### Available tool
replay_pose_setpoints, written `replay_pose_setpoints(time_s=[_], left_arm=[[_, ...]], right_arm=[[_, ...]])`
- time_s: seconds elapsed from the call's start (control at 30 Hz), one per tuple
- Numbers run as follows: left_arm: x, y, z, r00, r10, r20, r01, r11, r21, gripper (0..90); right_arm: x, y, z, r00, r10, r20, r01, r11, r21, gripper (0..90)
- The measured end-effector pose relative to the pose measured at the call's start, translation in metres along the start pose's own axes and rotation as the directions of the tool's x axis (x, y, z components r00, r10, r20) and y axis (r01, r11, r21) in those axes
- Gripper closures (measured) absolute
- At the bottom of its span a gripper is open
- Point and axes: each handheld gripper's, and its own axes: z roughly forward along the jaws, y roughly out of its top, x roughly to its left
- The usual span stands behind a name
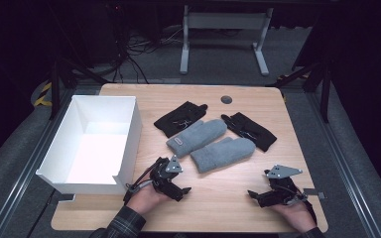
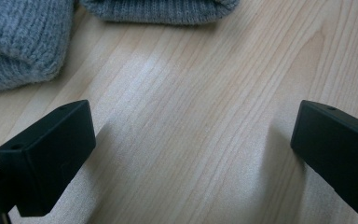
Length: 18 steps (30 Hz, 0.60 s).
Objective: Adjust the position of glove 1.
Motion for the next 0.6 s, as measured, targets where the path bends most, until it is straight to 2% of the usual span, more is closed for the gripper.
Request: replay_pose_setpoints(time_s=[0.2,0.27,0.4,0.6], left_arm=[[0.0,0.002,-0.001,1.0,0.004,-0.002,-0.004,0.9998,0.018,1.0],[-0.001,0.005,-0.002,1.0,-0.001,-0.009,0.002,0.9991,0.043,3.2],[-0.001,0.007,-0.004,0.9999,0.001,-0.012,0.0,0.9982,0.059,3.2],[-0.001,0.021,-0.009,0.9998,0.013,-0.011,-0.013,0.9996,0.026,3.3]], right_arm=[[-0.001,0.0,0.0,1.0,-0.004,-0.009,0.004,1.0,-0.001,0.3],[-0.001,-0.001,-0.001,0.9999,-0.007,-0.012,0.007,1.0,-0.002,0.3],[-0.001,-0.001,-0.001,0.9999,-0.01,-0.011,0.01,1.0,-0.002,0.3],[-0.001,-0.001,-0.001,0.9999,-0.01,-0.009,0.01,1.0,-0.001,0.3]])
